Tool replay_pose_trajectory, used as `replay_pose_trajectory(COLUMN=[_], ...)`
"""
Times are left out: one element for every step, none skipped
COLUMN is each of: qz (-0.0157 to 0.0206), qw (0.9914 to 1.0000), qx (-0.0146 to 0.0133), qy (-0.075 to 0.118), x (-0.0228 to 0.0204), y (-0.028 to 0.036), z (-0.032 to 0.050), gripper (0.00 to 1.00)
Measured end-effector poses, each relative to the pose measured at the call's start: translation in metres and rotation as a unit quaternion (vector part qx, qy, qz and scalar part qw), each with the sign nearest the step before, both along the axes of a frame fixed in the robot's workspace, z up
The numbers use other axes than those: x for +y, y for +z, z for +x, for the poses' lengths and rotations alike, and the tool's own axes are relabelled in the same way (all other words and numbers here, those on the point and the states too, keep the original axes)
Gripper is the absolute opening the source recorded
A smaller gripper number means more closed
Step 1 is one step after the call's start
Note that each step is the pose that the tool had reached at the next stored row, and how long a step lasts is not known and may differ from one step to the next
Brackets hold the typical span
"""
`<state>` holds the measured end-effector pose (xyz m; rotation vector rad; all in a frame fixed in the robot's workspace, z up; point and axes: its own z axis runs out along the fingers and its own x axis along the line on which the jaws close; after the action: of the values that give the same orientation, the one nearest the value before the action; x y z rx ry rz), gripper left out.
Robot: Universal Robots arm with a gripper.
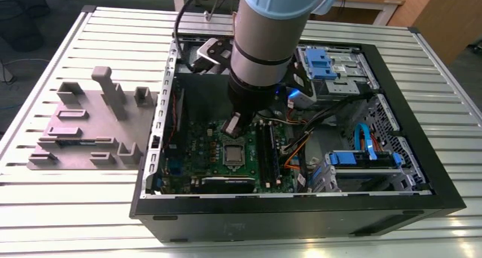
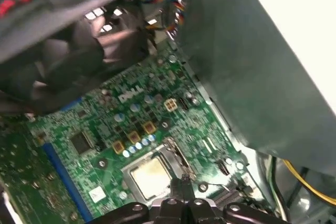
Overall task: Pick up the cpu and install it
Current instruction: 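Close the cpu cover, then install the first cpu locking lever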
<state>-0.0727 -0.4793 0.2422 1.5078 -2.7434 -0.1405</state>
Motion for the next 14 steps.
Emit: replay_pose_trajectory(qz=[0.0000, 0.0000, 0.0000, 0.0000, 0.0000, 0.0000, 0.0000, 0.0000, 0.0000, 0.0000, 0.0000, 0.0000, 0.0000, 0.0000], qw=[1.00000, 1.00000, 1.00000, 1.00000, 1.00000, 1.00000, 1.00000, 1.00000, 1.00000, 1.00000, 1.00000, 1.00000, 1.00000, 1.00000], qx=[0.0000, 0.0000, 0.0000, 0.0000, 0.0000, 0.0000, 0.0000, 0.0000, 0.0000, 0.0000, 0.0000, 0.0000, 0.0000, 0.0000], qy=[0.000, 0.000, 0.001, 0.001, 0.001, 0.001, 0.001, 0.001, 0.001, 0.001, 0.001, 0.001, 0.001, 0.001], x=[-0.0017, -0.0035, -0.0050, -0.0054, -0.0054, -0.0054, -0.0054, -0.0054, -0.0054, -0.0054, -0.0054, -0.0054, -0.0054, -0.0054], y=[-0.0001, -0.0001, -0.0001, -0.0001, -0.0001, -0.0001, -0.0001, -0.0001, -0.0001, -0.0001, -0.0001, -0.0001, -0.0001, -0.0001], z=[-0.0015, -0.0027, -0.0038, -0.0043, -0.0044, -0.0044, -0.0047, -0.0050, -0.0050, -0.0050, -0.0050, -0.0051, -0.0051, -0.0051], gripper=[0.10, 0.10, 0.10, 0.10, 0.10, 0.10, 0.10, 0.10, 0.10, 0.10, 0.10, 0.10, 0.10, 0.10])
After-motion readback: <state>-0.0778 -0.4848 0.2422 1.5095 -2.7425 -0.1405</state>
